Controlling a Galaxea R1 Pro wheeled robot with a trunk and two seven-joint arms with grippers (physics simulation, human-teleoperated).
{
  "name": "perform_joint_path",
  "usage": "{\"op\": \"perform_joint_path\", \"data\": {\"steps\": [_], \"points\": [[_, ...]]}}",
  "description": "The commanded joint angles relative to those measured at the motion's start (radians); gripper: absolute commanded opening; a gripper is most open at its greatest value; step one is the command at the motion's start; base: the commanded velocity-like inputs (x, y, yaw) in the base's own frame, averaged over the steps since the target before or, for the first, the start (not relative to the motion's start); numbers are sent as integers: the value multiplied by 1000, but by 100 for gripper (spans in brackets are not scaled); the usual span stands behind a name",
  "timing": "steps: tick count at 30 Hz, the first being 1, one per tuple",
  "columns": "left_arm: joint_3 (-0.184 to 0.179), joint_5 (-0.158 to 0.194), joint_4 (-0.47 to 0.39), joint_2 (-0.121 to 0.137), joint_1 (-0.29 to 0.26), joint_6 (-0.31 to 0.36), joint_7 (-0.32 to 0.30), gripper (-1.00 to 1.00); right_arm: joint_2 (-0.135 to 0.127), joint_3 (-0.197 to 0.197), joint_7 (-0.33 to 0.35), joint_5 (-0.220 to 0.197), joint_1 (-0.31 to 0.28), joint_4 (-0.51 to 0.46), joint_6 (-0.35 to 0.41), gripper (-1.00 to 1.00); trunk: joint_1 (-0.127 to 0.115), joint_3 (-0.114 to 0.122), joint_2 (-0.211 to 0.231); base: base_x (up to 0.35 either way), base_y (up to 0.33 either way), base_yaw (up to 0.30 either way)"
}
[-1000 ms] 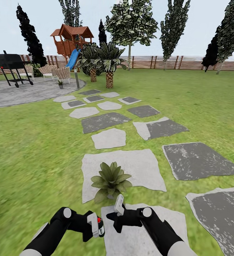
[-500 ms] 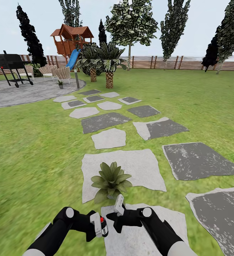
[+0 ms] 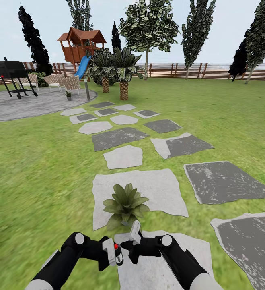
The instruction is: Pick up the pesticide atomizer in the garden and spray insectifuge to fully cover both potted plants in the garden.
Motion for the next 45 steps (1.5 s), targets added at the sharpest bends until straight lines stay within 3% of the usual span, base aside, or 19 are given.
{"op": "perform_joint_path", "data": {"steps": [1,38,41,45], "points": [[-1,-3,-1,0,-1,2,-3,-100,0,-1,0,10,-1,0,-10,-100,0,-1,0,0,0,0],[-1,0,9,-8,-1,-3,-1,-100,0,0,0,11,-1,3,-10,-100,0,-1,0,0,0,0],[0,-6,14,2,-1,-5,1,-100,0,0,0,11,-1,3,-10,-100,0,-1,0,0,0,0],[3,-11,15,47,-1,-4,1,-100,0,0,0,10,-1,3,-10,-100,0,-1,0,0,0,0]]}}
